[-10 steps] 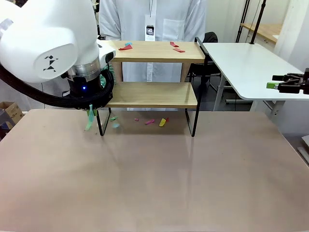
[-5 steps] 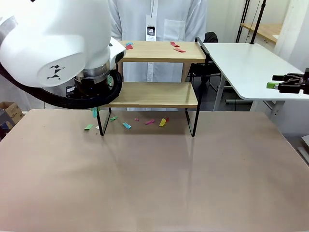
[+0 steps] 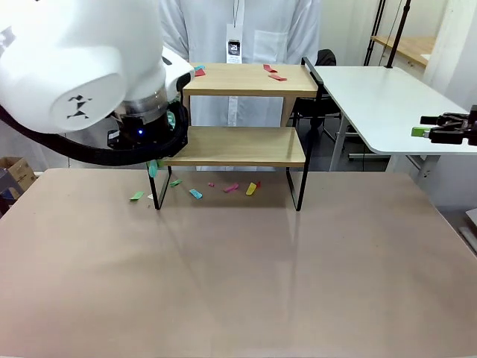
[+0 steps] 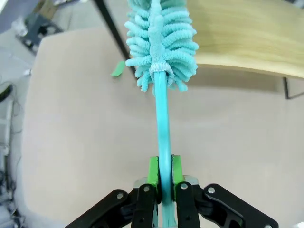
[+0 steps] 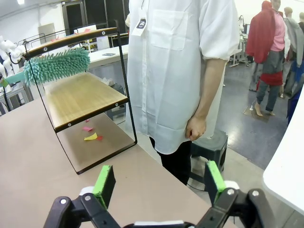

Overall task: Clean the shelf.
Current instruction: Clean the specific section of the Shelf indicated by the human with the Duster.

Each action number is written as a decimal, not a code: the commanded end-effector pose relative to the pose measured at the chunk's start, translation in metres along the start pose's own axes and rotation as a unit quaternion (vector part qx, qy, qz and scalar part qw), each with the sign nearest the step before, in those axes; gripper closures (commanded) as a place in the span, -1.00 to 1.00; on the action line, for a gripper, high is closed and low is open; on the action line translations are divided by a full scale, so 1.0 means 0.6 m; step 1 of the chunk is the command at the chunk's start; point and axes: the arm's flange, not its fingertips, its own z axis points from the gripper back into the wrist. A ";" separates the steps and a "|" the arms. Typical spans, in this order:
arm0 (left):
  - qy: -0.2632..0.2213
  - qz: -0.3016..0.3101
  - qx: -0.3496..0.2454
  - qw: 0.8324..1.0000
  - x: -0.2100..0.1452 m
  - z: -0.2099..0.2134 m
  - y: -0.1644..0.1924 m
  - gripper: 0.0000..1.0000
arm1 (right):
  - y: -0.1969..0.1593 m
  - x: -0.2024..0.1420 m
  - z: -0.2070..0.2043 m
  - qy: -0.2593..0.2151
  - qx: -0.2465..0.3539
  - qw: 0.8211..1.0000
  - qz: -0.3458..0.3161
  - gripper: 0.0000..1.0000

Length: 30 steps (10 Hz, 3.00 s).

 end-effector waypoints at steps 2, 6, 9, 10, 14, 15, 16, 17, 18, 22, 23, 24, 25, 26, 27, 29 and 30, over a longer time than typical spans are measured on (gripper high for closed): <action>0.002 -0.076 -0.087 0.993 -0.019 0.016 0.051 0.74 | 0.002 0.005 -0.002 -0.002 0.001 1.000 0.003 -1.00; 0.034 -0.255 -0.209 0.944 -0.028 0.028 0.106 0.74 | 0.002 0.005 -0.002 -0.002 0.001 1.000 0.003 -1.00; 0.050 -0.376 -0.284 0.881 -0.025 0.026 0.169 0.74 | 0.002 0.005 -0.002 -0.002 0.001 1.000 0.003 -1.00; 0.049 -0.390 -0.309 0.866 -0.022 0.031 0.189 0.74 | 0.002 0.005 -0.002 -0.002 0.001 1.000 0.003 -1.00; 0.105 -0.447 -0.325 0.827 0.002 0.091 0.251 0.74 | 0.002 0.005 -0.002 -0.002 0.001 1.000 0.003 -1.00; 0.151 -0.471 -0.307 0.813 0.015 0.106 0.260 0.74 | 0.002 0.005 -0.002 -0.002 0.001 1.000 0.003 -1.00; 0.190 -0.496 -0.285 0.798 0.020 0.133 0.270 0.74 | 0.002 0.005 -0.002 -0.002 0.001 1.000 0.003 -1.00; 0.216 -0.507 -0.269 0.790 0.026 0.158 0.282 0.74 | 0.002 0.005 -0.002 -0.002 0.001 1.000 0.003 -1.00; 0.256 -0.517 -0.239 0.781 0.028 0.175 0.288 0.74 | 0.002 0.005 -0.002 -0.002 0.001 1.000 0.003 -1.00; 0.406 -0.487 -0.160 0.757 0.057 0.196 0.294 0.74 | 0.002 0.005 -0.002 -0.002 0.001 1.000 0.003 -1.00; 0.414 -0.495 -0.147 0.749 0.063 0.188 0.291 0.74 | 0.002 0.005 -0.002 -0.002 0.001 1.000 0.003 -1.00; 0.422 -0.492 -0.136 0.749 0.066 0.172 0.284 0.74 | 0.002 0.005 -0.002 -0.002 0.001 1.000 0.003 -1.00; 0.398 -0.488 -0.165 0.759 0.045 0.180 0.297 0.74 | 0.002 0.005 -0.002 -0.002 0.001 1.000 0.003 -1.00; 0.398 -0.488 -0.165 0.759 0.045 0.180 0.297 0.74 | 0.002 0.005 -0.002 -0.002 0.001 1.000 0.003 -1.00; 0.398 -0.488 -0.165 0.759 0.045 0.180 0.297 0.74 | 0.002 0.005 -0.002 -0.002 0.001 1.000 0.003 -1.00; 0.398 -0.488 -0.165 0.759 0.045 0.180 0.297 0.74 | 0.002 0.005 -0.002 -0.002 0.001 1.000 0.003 -1.00; 0.398 -0.488 -0.165 0.759 0.045 0.180 0.297 0.74 | 0.002 0.005 -0.002 -0.002 0.001 1.000 0.003 -1.00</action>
